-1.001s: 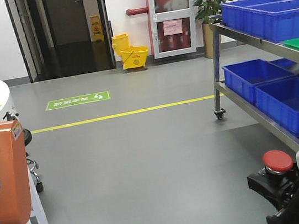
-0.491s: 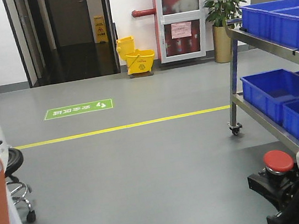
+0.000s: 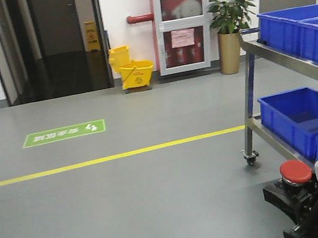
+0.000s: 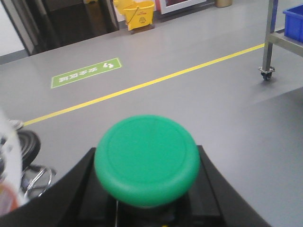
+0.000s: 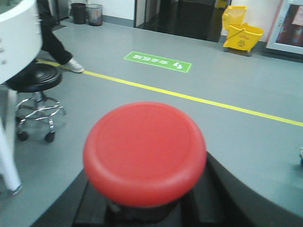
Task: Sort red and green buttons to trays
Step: 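Drive the base to the green and red trays holding both buttons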
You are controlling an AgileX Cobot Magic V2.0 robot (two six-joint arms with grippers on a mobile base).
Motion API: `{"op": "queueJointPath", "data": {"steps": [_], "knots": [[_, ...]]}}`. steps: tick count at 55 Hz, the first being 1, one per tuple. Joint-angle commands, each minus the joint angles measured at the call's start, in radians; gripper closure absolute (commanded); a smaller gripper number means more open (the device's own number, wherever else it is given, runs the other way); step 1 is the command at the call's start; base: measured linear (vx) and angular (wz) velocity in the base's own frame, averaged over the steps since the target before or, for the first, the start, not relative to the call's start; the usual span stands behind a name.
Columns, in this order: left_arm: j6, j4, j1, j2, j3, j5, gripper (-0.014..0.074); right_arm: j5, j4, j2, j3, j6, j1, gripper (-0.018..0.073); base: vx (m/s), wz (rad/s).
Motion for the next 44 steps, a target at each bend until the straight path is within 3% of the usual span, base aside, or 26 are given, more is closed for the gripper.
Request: {"op": "queueJointPath", "data": {"steps": [1, 44], "knots": [[-0.009, -0.011, -0.004, -0.008, -0.030, -0.084, 0.0599, -0.052, 0.028, -0.020, -0.029, -0.002, -0.005, 0.0567, 0.65, -0.25], [-0.009, -0.011, -0.004, -0.007, -0.030, -0.084, 0.0599, -0.060, 0.028, -0.020, -0.029, -0.002, -0.005, 0.0567, 0.63, -0.49]]}}
